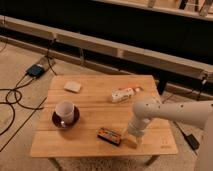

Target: Push the eraser across the table

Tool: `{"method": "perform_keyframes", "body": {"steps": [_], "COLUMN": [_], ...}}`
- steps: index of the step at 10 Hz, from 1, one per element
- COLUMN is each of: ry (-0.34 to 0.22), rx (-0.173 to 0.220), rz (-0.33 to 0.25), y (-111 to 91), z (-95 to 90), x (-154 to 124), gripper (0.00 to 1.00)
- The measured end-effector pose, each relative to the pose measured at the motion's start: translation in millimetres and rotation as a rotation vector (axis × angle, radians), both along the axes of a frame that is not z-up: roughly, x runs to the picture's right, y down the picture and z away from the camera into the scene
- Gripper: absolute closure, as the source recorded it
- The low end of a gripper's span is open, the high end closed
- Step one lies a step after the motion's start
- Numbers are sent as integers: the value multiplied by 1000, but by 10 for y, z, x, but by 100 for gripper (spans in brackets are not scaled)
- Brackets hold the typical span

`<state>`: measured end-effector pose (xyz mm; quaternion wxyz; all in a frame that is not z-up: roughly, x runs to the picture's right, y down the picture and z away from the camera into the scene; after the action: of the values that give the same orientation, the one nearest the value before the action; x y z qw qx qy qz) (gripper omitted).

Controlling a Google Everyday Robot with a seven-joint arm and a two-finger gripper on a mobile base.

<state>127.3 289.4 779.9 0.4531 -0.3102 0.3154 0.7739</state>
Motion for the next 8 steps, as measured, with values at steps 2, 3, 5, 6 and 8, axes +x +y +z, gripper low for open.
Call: {"method": "perform_keyframes", "body": {"steps": [2, 3, 5, 6, 8], "ry": [-29, -39, -61, -75, -86], "rx": [0, -2, -3, -4, -7], "rz": [-25, -36, -58, -69, -74], "y": [-2, 9, 20, 26, 29], "z": [5, 6, 20, 33, 55], "x": [-137, -188, -303, -380, -486], "gripper": [35, 35, 35, 35, 35]}}
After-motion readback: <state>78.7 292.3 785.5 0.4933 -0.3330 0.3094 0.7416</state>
